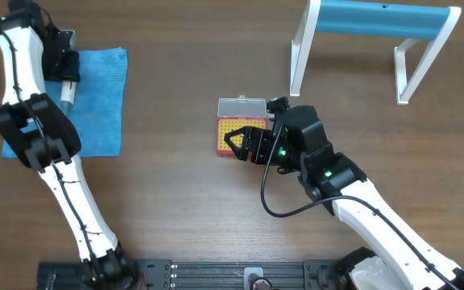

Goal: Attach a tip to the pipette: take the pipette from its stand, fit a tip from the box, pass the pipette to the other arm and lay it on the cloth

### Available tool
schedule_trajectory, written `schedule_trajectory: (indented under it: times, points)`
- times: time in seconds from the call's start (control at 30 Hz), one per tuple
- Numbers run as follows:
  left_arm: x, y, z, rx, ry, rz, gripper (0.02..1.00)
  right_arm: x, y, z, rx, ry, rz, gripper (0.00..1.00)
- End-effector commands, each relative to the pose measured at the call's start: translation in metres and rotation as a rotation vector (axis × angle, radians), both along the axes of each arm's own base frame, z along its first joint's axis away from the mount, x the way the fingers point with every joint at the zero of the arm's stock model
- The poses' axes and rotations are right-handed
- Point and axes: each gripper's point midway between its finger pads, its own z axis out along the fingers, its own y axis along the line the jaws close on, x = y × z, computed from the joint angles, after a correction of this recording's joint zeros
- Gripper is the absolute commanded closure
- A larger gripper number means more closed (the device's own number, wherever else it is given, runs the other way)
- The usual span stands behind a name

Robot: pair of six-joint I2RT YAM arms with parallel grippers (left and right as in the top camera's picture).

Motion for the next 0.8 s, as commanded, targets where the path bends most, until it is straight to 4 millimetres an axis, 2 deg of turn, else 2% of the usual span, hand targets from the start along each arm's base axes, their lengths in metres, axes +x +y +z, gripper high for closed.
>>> schedule_trajectory:
  times: [0.03, 0.1, 0.13, 0.17, 0.2, 0.23, 0.27, 0.3, 0.33, 0.37, 0.4, 0.47, 0.5, 0.57, 0.63, 0.67, 0.7, 0.73, 0.77, 0.8]
  points:
    - [-0.001, 0.004, -0.011, 0.013, 0.024, 0.024, 0.993, 0.003, 0.001, 0.004, 0.006, -0.006, -0.008, 0.176]
    - [-0.003, 0.003, -0.011, 0.010, 0.030, 0.025, 0.993, 0.003, 0.001, 0.004, 0.006, -0.006, -0.008, 0.176]
    - [-0.003, 0.003, -0.011, 0.008, 0.033, 0.028, 0.906, 0.003, 0.001, 0.004, 0.006, -0.006, -0.008, 0.176]
    - [-0.005, 0.002, -0.009, 0.006, 0.040, 0.028, 0.461, 0.003, 0.001, 0.004, 0.006, -0.006, -0.008, 0.176]
    - [-0.007, 0.002, -0.004, 0.003, 0.047, 0.028, 0.191, 0.003, 0.001, 0.004, 0.006, -0.006, -0.008, 0.176]
    - [-0.007, 0.002, 0.008, 0.007, 0.039, 0.028, 0.097, 0.003, 0.001, 0.004, 0.006, -0.006, -0.008, 0.176]
    - [-0.006, 0.004, 0.020, 0.022, 0.026, 0.030, 0.093, 0.003, 0.001, 0.004, 0.006, -0.006, -0.008, 0.176]
    - [-0.006, 0.010, 0.043, 0.064, 0.004, 0.038, 0.091, 0.003, 0.001, 0.004, 0.006, -0.006, -0.008, 0.176]
    - [0.000, 0.013, 0.099, 0.102, -0.100, 0.074, 0.088, 0.003, 0.001, 0.004, 0.006, -0.006, -0.007, 0.176]
    - [-0.001, 0.011, 0.116, 0.111, -0.127, 0.073, 0.086, 0.003, 0.001, 0.004, 0.005, -0.006, -0.008, 0.176]
    - [-0.004, 0.004, 0.141, 0.114, -0.162, 0.086, 0.086, 0.005, 0.000, 0.003, -0.003, -0.015, -0.013, 0.176]
    - [-0.012, -0.010, 0.167, 0.110, -0.181, 0.076, 0.084, 0.013, -0.008, 0.002, -0.054, -0.065, -0.045, 0.174]
    - [-0.024, -0.024, 0.189, 0.109, -0.185, 0.059, 0.086, 0.027, -0.028, 0.003, -0.161, -0.154, -0.135, 0.176]
    - [-0.059, -0.044, 0.226, 0.089, -0.171, 0.087, 0.086, 0.033, -0.062, 0.014, -0.321, -0.268, -0.230, 0.176]
    - [-0.079, -0.062, 0.290, 0.059, -0.333, 0.127, 0.086, 0.021, -0.088, 0.036, -0.436, -0.381, -0.242, 0.174]
    - [-0.101, -0.077, 0.338, 0.041, -0.455, 0.149, 0.086, 0.007, -0.111, 0.058, -0.497, -0.458, -0.276, 0.176]
    - [-0.122, -0.087, 0.365, 0.036, -0.524, 0.150, 0.086, -0.004, -0.124, 0.074, -0.514, -0.509, -0.306, 0.176]
    - [-0.145, -0.102, 0.386, 0.012, -0.578, 0.132, 0.086, -0.017, -0.134, 0.090, -0.525, -0.573, -0.313, 0.176]
    - [-0.183, -0.129, 0.403, -0.050, -0.627, 0.097, 0.086, -0.038, -0.146, 0.107, -0.550, -0.665, -0.289, 0.176]
    - [-0.237, -0.153, 0.400, -0.087, -0.628, 0.111, 0.086, -0.064, -0.160, 0.109, -0.568, -0.692, -0.275, 0.176]
